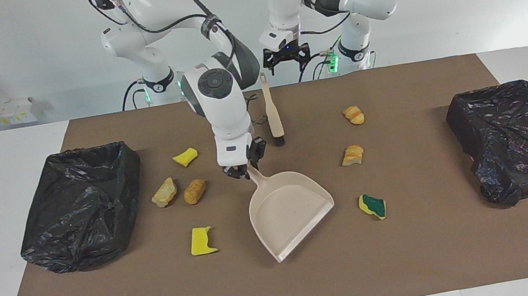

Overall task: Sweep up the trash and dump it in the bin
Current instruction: 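Grasp the dustpan handle with the right gripper and drag it toward the bread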

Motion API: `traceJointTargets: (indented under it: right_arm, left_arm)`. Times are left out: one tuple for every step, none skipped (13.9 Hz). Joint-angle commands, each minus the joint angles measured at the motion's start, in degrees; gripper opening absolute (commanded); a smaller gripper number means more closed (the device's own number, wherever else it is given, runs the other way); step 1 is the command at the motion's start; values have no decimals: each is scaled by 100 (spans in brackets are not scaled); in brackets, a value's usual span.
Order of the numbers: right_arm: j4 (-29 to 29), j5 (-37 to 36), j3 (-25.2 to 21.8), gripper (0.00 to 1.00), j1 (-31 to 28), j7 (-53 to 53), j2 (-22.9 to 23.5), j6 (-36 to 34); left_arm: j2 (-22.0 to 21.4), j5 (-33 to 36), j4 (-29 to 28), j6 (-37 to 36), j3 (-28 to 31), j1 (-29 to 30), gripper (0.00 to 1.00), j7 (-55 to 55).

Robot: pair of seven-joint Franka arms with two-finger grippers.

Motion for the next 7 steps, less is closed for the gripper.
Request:
traceJointTargets:
  right_arm:
    - [-53,98,63,0,-129,-581,-197,-504]
    - [-53,98,55,0,-112,-1002,-223,-663]
    - [-88,81,55,0,-103,-1328,-250,-717]
    - [-106,55,55,0,-129,-1479,-276,-805]
    - [-184,-41,37,0,-121,-1690,-320,-884]
    - [-368,-103,20,0,-129,-1996,-407,-815]
    - [-500,-182,11,0,-243,-2252,-452,-779]
  left_arm:
    - [117,-87,-118,360,82,-241,100,-224]
    - [187,-87,-110,465,82,-302,100,-347]
    - [292,-87,-110,588,82,-425,100,-479]
    - [415,-87,-101,720,82,-522,100,-602]
    - [530,-87,-83,851,82,-601,100,-742]
    - [652,-87,-66,966,82,-654,100,-778]
    - [802,-87,-48,1098,82,-663,100,-779]
